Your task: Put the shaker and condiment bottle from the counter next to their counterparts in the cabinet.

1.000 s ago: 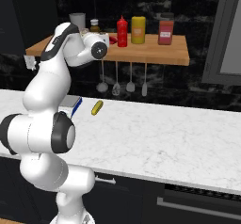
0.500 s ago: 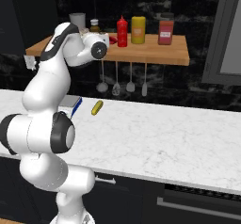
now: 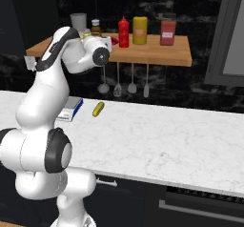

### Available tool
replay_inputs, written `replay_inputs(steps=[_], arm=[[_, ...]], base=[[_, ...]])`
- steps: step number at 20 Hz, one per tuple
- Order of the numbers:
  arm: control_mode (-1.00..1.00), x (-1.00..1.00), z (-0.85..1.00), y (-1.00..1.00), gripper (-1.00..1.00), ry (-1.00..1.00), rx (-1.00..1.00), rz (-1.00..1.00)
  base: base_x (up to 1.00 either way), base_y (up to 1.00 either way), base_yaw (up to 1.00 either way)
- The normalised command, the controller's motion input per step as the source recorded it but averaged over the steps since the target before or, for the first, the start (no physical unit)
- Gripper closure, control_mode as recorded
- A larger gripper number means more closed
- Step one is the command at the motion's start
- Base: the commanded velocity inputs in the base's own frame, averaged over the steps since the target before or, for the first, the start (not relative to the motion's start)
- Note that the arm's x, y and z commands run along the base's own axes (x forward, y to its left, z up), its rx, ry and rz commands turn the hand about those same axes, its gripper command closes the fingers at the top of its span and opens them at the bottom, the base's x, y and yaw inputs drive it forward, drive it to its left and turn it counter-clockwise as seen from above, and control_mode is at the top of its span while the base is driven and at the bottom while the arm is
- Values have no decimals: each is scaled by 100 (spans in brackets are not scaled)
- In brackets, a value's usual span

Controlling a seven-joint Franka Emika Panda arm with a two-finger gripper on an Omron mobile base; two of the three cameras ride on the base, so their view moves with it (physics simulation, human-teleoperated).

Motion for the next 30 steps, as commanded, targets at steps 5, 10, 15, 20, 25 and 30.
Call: replay_inputs(steps=[5, 10, 15, 20, 25, 30], arm=[[-100, -80, 0, -29, -100, 0, 0, 0], [-100, -97, 0, -24, -100, 0, 0, 0], [-100, -100, 0, -14, -100, 0, 0, 0], [-100, -100, 0, -13, -100, 0, 0, 0], [-100, -100, 0, -12, -100, 0, 2, 0], [-100, -100, 2, -18, -100, 0, 7, 0]], base=[[0, 0, 0], [0, 0, 0], [0, 0, 0], [0, 0, 0], [0, 0, 0], [0, 0, 0]])
